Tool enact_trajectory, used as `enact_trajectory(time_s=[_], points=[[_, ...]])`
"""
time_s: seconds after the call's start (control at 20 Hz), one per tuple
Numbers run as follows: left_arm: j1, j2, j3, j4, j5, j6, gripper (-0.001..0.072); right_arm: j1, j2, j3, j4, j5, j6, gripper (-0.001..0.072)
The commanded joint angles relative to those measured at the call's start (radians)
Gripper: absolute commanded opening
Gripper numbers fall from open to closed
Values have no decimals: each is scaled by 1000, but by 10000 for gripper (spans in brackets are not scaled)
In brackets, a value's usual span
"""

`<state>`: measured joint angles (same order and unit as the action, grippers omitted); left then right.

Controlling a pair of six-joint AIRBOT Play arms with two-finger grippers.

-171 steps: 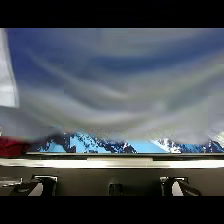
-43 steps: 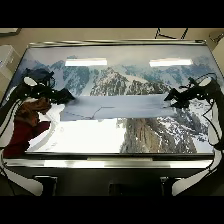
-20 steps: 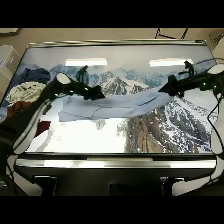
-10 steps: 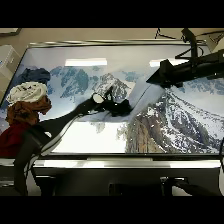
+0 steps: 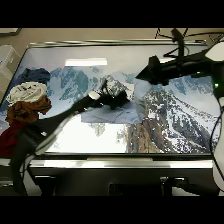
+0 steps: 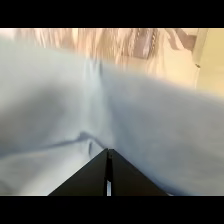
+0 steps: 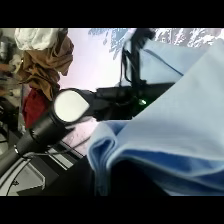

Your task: Fold the clothes and pants, and hang the long-sleeved shirts on hangers.

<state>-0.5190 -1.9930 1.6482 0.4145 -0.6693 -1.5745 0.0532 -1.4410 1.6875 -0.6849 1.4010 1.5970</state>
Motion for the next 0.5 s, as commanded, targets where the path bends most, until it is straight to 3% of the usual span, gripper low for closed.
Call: enact_trajectory(time_s=[0.0, 0.15, 0.4, 0.45], points=[[252, 185, 1, 385, -178, -43, 17, 91, -105, 1, 87, -96, -40, 45], [489, 397, 1, 527, -239, -52, 18, 220, -238, 1, 184, -231, -60, 45], [708, 684, 1, 538, -320, 26, 20, 397, -495, 1, 350, -411, -60, 47], [715, 722, 1, 539, -330, 34, 20, 424, -543, 1, 399, -444, -60, 134]])
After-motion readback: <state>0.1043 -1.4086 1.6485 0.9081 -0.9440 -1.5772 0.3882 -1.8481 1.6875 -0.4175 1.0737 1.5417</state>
